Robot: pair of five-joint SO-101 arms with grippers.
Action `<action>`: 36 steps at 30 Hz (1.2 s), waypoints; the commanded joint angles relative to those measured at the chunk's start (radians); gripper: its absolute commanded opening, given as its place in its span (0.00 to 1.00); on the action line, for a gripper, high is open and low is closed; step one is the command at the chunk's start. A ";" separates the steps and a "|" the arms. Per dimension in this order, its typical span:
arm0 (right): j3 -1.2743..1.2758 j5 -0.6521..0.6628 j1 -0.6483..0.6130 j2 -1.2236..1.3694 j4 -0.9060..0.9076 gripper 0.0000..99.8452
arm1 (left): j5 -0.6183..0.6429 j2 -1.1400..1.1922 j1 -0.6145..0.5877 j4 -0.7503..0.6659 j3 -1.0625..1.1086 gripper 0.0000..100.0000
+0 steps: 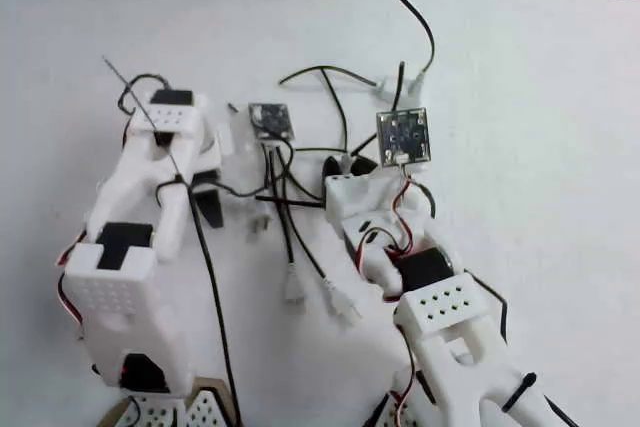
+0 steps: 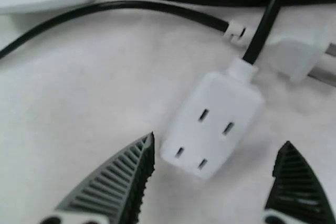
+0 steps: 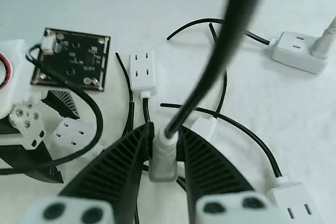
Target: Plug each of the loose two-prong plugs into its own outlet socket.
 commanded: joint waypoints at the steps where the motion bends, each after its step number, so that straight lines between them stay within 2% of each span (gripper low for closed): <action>1: -0.008 0.000 0.007 -0.016 -0.019 0.02 | 0.037 -0.067 0.041 -0.135 0.077 0.34; 4: -0.008 0.000 0.007 -0.016 -0.019 0.02 | 0.064 -0.067 0.065 -0.218 0.144 0.28; 7: -0.008 0.000 0.007 -0.016 -0.019 0.02 | 0.071 -0.076 0.077 -0.244 0.181 0.21; 13: -0.008 0.000 0.007 -0.016 -0.019 0.02 | 0.078 -0.079 0.079 -0.138 0.178 0.12; 23: -0.008 0.000 0.007 -0.016 -0.019 0.02 | 0.539 -0.079 0.081 0.124 0.025 0.12; 27: -0.008 0.000 0.007 -0.016 -0.019 0.02 | 0.695 -0.079 0.101 0.167 0.025 0.12; 31: -0.008 0.000 0.007 -0.016 -0.019 0.02 | 0.818 -0.079 0.102 0.226 0.021 0.14; 36: -0.008 0.000 0.007 -0.016 -0.019 0.02 | 0.870 -0.079 0.131 0.313 0.021 0.25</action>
